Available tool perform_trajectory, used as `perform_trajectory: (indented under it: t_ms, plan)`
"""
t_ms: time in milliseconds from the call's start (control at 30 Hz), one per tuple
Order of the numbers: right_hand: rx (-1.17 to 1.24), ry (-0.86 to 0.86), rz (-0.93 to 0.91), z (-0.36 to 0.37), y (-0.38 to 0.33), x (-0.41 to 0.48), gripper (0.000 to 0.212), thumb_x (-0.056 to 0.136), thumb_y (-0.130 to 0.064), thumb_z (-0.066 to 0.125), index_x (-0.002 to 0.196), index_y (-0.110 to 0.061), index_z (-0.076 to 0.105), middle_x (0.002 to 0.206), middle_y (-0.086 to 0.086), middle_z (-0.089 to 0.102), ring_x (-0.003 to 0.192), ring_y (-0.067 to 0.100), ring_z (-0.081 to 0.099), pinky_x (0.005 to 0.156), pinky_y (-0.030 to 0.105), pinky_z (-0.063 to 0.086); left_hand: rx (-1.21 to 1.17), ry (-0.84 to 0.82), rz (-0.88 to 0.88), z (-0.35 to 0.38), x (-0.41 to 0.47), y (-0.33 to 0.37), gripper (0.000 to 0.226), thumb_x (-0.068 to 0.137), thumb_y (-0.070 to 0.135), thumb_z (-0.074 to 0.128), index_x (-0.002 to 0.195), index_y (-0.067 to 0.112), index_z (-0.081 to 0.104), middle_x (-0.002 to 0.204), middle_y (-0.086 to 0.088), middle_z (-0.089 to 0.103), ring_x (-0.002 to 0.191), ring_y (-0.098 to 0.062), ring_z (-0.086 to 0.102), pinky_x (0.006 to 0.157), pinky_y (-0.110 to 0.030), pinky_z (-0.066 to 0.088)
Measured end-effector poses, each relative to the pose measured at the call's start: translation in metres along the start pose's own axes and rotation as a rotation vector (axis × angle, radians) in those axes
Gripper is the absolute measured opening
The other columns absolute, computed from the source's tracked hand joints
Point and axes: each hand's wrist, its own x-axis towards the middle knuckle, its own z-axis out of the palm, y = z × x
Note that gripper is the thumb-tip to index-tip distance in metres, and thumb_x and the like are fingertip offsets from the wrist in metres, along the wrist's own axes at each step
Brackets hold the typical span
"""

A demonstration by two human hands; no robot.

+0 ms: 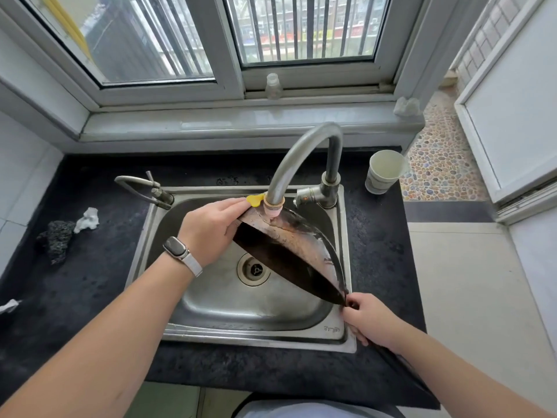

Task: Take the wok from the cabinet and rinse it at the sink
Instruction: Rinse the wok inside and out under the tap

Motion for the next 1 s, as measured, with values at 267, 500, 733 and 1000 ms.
perform_trajectory:
  t_ms: [267, 500, 733, 1000]
  plan:
    - [-0.455, 0.212, -0.078, 0.004, -0.002, -0.002, 0.009, 0.102, -0.033, 0.048, 0.103, -0.030, 0.058, 0.073, -0.010, 0.063, 0.063, 0.008, 0.060, 0.052, 0.023, 0.041, 0.004, 0.085, 0.093, 0.005, 0.007, 0.008, 0.028, 0.095, 0.017, 0.047, 0.118, 0.020, 0.062, 0.110, -0.006, 0.075, 0.079, -0.036, 0.072, 0.054, -0.045, 0.058]
    - [-0.353, 0.242, -0.051, 0.003, 0.008, 0.000, 0.012, 0.094, -0.030, 0.061, 0.084, -0.026, 0.066, 0.075, -0.003, 0.071, 0.071, 0.014, 0.067, 0.062, 0.031, 0.050, -0.007, 0.073, 0.166, -0.003, 0.013, 0.015, 0.037, 0.090, 0.008, 0.051, 0.121, 0.013, 0.070, 0.114, -0.009, 0.074, 0.092, -0.035, 0.072, 0.066, -0.043, 0.061]
    - [-0.329, 0.228, -0.093, -0.004, 0.012, 0.000, 0.016, 0.094, -0.030, 0.065, 0.083, -0.020, 0.072, 0.073, -0.005, 0.073, 0.070, 0.014, 0.068, 0.062, 0.027, 0.049, -0.037, 0.014, 0.184, -0.014, 0.019, 0.027, 0.031, 0.098, 0.030, 0.051, 0.120, 0.019, 0.070, 0.108, -0.004, 0.075, 0.090, -0.034, 0.070, 0.066, -0.043, 0.057]
    - [-0.354, 0.231, -0.089, 0.000, 0.011, 0.001, 0.015, 0.094, -0.030, 0.064, 0.083, -0.025, 0.071, 0.071, -0.004, 0.073, 0.065, 0.013, 0.067, 0.056, 0.021, 0.044, -0.108, -0.168, 0.092, -0.023, 0.025, 0.031, 0.040, 0.095, 0.043, 0.045, 0.120, 0.024, 0.070, 0.103, 0.004, 0.073, 0.090, -0.024, 0.066, 0.073, -0.024, 0.044]
